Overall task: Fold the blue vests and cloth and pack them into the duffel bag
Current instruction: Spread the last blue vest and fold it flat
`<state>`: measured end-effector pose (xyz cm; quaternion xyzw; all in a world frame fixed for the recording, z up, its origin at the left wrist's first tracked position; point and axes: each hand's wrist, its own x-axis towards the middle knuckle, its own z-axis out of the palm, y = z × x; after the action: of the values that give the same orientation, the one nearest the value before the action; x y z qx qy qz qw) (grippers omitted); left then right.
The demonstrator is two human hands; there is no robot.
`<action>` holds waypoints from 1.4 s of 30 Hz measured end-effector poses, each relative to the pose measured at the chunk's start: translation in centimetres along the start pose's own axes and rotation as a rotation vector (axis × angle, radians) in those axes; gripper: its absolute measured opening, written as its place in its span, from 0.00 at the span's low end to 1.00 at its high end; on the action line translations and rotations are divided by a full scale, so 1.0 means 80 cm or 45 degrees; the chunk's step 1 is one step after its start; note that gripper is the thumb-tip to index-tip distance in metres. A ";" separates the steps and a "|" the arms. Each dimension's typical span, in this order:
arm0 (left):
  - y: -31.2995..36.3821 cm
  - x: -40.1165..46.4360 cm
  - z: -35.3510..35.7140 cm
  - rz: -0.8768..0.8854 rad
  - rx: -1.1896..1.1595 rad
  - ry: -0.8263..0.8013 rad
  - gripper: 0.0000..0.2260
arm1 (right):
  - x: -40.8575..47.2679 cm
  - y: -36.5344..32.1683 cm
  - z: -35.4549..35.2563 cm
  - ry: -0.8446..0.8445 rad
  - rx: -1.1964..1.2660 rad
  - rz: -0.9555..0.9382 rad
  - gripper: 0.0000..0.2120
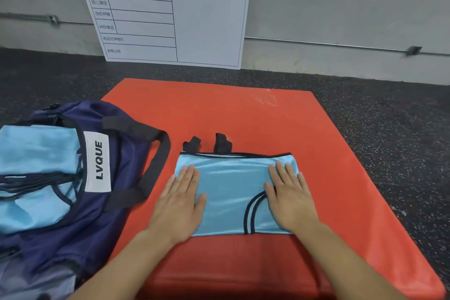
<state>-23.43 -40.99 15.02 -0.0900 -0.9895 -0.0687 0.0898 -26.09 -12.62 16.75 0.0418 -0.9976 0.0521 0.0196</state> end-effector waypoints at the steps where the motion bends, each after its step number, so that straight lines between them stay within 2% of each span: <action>1: 0.005 0.001 -0.003 0.001 0.025 0.006 0.33 | 0.001 -0.006 -0.001 0.020 -0.004 -0.012 0.41; 7: 0.050 -0.008 0.005 0.143 -0.034 -0.010 0.28 | -0.018 -0.076 0.006 -0.076 0.168 -0.458 0.35; 9: 0.040 -0.007 0.009 0.146 -0.029 -0.011 0.29 | -0.018 -0.068 0.009 -0.112 0.166 -0.467 0.35; 12: 0.010 0.004 0.004 0.033 -0.044 -0.008 0.34 | 0.005 -0.030 0.008 -0.074 0.111 -0.320 0.37; 16: -0.016 0.009 0.001 -0.098 -0.082 0.002 0.38 | 0.030 0.007 -0.001 -0.080 0.062 -0.129 0.30; 18: -0.015 0.006 -0.001 -0.087 -0.050 0.013 0.36 | 0.039 0.004 -0.006 -0.036 0.149 -0.175 0.29; 20: -0.011 0.001 -0.006 -0.025 -0.001 0.024 0.32 | 0.049 -0.012 -0.009 -0.009 0.255 -0.333 0.29; 24: 0.001 -0.006 -0.017 0.157 -0.070 -0.032 0.30 | 0.067 -0.052 0.005 -0.107 0.317 -0.519 0.23; 29: 0.002 -0.010 -0.017 0.199 -0.124 -0.050 0.29 | 0.078 -0.067 0.006 -0.130 0.191 -0.401 0.23; 35: -0.007 -0.008 -0.017 0.170 -0.080 0.022 0.28 | 0.076 -0.039 -0.004 -0.111 0.046 0.011 0.27; 42: 0.005 -0.018 -0.021 0.230 -0.059 -0.005 0.28 | 0.026 0.008 -0.027 -0.145 -0.072 0.029 0.28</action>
<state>-21.68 -41.13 16.44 -0.1809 -0.9757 -0.0831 0.0917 -28.18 -11.93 18.90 0.0329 -0.9985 0.0217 -0.0367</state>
